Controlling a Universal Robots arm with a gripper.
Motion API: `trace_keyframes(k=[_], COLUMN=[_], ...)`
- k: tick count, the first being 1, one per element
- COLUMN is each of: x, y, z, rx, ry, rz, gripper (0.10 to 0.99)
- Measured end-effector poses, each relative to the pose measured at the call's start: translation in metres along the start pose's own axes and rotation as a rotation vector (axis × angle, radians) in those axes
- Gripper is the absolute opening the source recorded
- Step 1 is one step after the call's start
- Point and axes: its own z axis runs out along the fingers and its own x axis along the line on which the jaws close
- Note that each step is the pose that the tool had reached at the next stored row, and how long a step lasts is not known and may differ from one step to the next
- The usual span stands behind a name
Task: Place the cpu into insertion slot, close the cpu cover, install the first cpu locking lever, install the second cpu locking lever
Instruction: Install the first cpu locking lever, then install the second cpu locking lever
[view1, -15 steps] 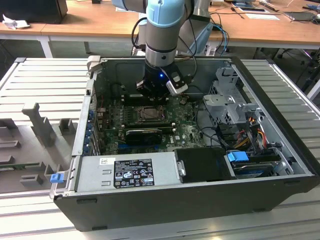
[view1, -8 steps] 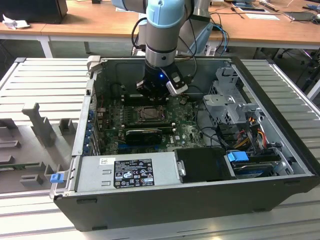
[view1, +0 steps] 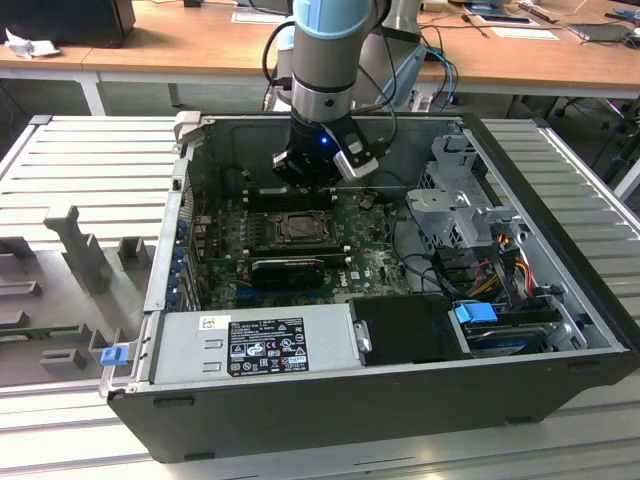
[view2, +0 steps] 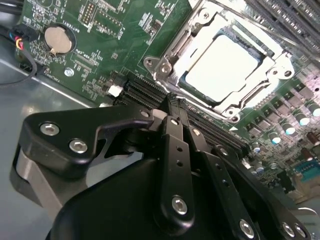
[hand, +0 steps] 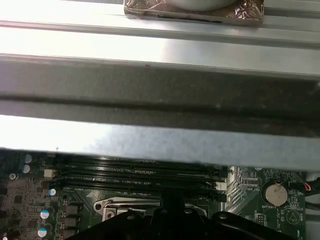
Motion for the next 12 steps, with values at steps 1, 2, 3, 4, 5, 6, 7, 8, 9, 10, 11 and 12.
trace_keyframes(k=[1, 2, 3, 4, 5, 6, 7, 8, 9, 10, 11, 12], x=[0.0001, 0.0002, 0.0002, 0.0002, 0.0003, 0.0003, 0.0003, 0.0003, 0.0003, 0.0004, 0.0004, 0.0004], y=[-0.0013, -0.0023, -0.003, -0.0032, -0.0035, -0.0039, -0.0041, -0.0045, -0.0048, -0.0051, -0.0055, -0.0059], z=[-0.0002, -0.0003, -0.0004, -0.0004, -0.0005, -0.0006, -0.0006, -0.0006, -0.0007, -0.0007, -0.0008, -0.0009], rx=[0.0, 0.0, 0.0, 0.0, 0.0, 0.0, 0.0, 0.0, 0.0, 0.0, 0.0, 0.0], ry=[0.0, 0.0, -0.0001, -0.0001, -0.0001, 0.0, 0.0, 0.0, 0.0, 0.0, 0.0, 0.0001], rz=[0.0, 0.0, 0.0, 0.0, 0.0, 0.0, 0.0, 0.0, 0.0, 0.0, 0.0, 0.0], gripper=[0.106, 0.106, 0.106, 0.106, 0.106, 0.106, 0.106, 0.106, 0.106, 0.106, 0.106, 0.106])
